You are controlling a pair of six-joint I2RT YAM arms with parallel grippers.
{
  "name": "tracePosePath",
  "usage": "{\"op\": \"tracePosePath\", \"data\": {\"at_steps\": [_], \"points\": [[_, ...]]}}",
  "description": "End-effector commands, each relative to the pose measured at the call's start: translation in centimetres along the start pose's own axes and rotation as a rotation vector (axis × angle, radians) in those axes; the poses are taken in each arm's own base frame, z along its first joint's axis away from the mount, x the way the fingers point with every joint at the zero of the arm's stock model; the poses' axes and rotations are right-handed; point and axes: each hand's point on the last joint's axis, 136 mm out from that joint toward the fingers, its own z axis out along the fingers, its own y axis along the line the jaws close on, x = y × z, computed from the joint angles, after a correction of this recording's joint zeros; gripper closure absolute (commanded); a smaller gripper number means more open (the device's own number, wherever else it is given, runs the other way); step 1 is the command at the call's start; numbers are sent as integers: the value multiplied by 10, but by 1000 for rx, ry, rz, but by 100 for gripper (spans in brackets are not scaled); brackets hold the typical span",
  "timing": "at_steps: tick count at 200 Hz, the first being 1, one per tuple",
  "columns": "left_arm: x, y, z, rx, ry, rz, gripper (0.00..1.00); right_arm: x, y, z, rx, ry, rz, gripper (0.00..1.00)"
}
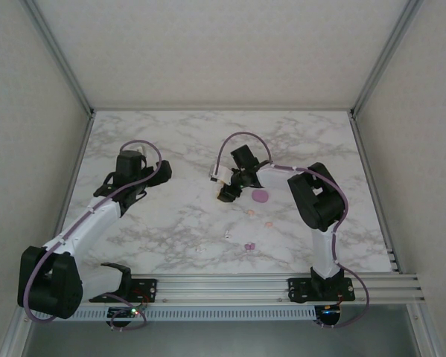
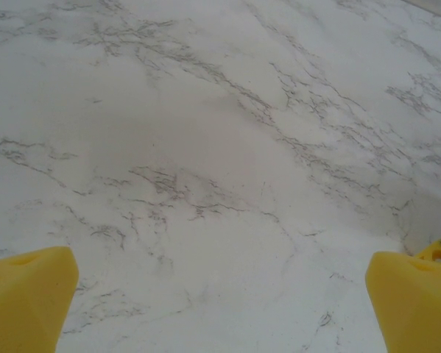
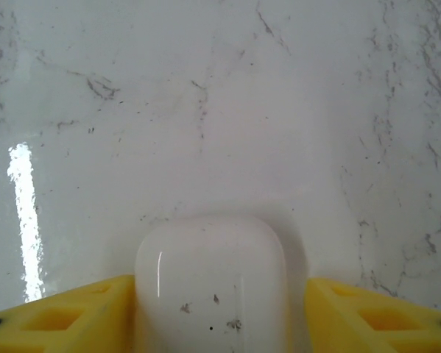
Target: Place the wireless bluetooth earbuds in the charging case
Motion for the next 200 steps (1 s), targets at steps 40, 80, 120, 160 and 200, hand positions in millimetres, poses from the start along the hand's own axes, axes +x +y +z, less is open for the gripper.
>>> {"op": "tracePosePath", "data": {"at_steps": [40,80,120,160,200], "points": [[-11,-8,-7,21,-16,17,0,-5,8,-11,-15,-12,18,50],[-10,-6,-5,12,-14,5,0,-17,34,-7,-63,-14,5,52],[-9,-5,-2,4,-3,-4,0,-30,35,-4,25,-51,19,52],[-8,-6,-2,5,3,10,0,-12,50,-10,-22,-10,-17,41],[-6,-8,-1,18,11,10,1,1,59,-11,-104,34,-51,42]]}}
